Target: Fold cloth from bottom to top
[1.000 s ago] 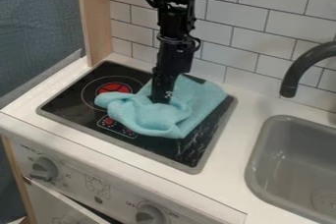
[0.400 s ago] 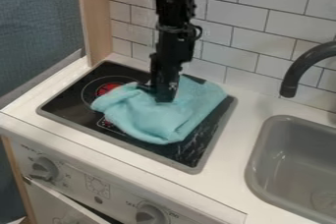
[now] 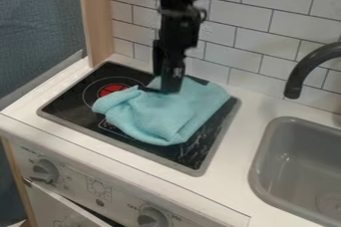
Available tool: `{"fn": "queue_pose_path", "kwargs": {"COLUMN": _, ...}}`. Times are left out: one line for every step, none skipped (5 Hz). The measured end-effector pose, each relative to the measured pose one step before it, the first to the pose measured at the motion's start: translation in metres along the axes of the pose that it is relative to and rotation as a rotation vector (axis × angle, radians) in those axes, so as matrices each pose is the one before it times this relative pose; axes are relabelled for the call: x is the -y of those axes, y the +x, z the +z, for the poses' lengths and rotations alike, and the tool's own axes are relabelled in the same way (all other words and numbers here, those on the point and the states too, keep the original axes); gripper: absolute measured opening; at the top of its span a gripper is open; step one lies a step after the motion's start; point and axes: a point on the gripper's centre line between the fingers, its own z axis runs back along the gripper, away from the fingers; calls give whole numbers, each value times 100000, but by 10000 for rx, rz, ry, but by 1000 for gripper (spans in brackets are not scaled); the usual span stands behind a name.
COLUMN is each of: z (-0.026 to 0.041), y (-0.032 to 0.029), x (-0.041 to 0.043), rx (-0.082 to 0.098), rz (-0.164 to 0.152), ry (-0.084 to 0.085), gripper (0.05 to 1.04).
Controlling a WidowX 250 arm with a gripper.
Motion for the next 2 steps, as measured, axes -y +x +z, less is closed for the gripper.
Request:
{"fn": "queue_pose_path", "kwargs": {"z": 3122, "y": 95, "x": 292, "rx": 590, "rz": 29, "ry": 428, "gripper": 999}}
{"fn": "queue_pose_path", "kwargs": {"z": 23, "y": -163, "x": 54, "rx": -33, "rz": 6, "ry": 5, "gripper": 999}}
